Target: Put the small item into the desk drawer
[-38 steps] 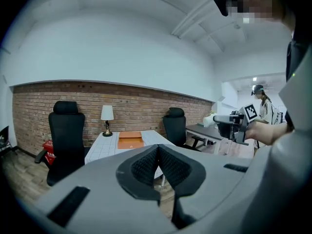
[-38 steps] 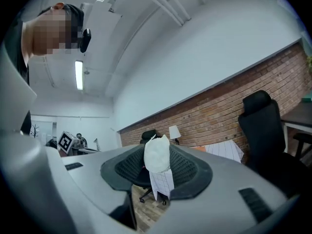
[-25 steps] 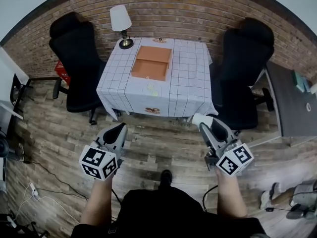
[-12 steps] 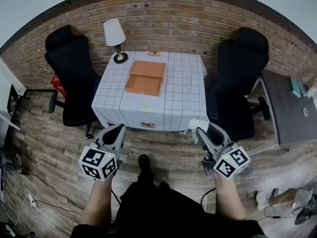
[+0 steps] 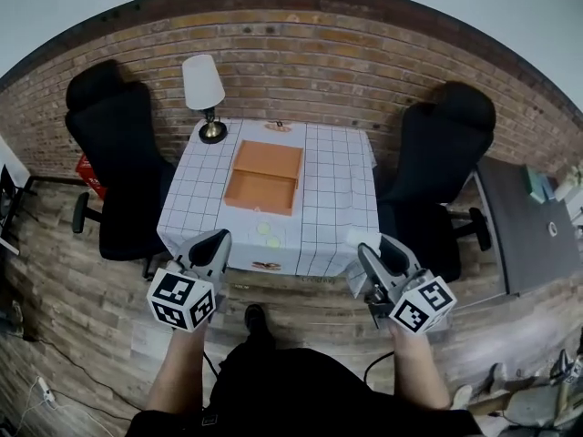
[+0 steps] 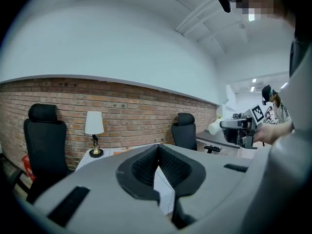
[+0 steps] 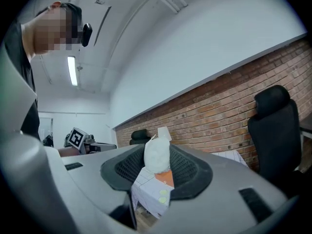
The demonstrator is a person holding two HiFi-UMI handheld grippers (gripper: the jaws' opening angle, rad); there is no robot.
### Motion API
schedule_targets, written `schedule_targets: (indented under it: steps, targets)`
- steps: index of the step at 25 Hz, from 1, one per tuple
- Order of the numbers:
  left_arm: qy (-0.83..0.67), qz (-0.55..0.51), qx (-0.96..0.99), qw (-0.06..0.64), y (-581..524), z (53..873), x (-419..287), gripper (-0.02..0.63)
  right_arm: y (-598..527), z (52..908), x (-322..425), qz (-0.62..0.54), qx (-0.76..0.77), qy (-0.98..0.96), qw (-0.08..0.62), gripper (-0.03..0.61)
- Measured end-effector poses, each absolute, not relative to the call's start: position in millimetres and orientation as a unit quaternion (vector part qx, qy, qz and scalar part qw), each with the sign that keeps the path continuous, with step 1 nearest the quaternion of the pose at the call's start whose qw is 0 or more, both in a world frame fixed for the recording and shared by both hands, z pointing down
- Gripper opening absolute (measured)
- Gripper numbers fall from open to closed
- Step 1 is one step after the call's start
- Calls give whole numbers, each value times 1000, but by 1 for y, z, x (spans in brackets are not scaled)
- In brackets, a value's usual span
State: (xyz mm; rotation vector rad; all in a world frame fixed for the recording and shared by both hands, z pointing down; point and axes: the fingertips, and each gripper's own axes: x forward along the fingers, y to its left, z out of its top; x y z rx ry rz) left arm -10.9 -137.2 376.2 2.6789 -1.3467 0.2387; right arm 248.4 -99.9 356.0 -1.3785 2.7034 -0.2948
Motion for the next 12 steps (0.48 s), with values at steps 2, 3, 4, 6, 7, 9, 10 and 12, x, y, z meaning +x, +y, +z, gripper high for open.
schedule_targets:
  steps: [2,3,4,6,7,9,10,12]
  targets:
    - [-445,82,889,68,-163,379,-20,9,-125,359,237,-101,-453,885,39,161]
    - [-443,83,890,71,-176,381,-25,9,-138,360,231,-105,-454,884,37,161]
    - [-440,85,891,75,-188,382,-30,9,-150,362,225,-109,-455,883,34,161]
    - [-437,88,892,78,-212,385,-43,9,-175,365,210,-115,-455,883,26,161]
    - [-437,89,891,80,-224,387,-51,9,-188,367,202,-117,-454,883,22,161]
    - [-440,88,890,84,-247,391,-67,9,-214,369,183,-120,-450,885,13,161]
    - [-441,86,889,88,-257,393,-76,9,-225,369,174,-121,-446,887,9,161]
    - [-445,84,886,96,-276,399,-92,9,-247,369,154,-121,-439,890,-1,161]
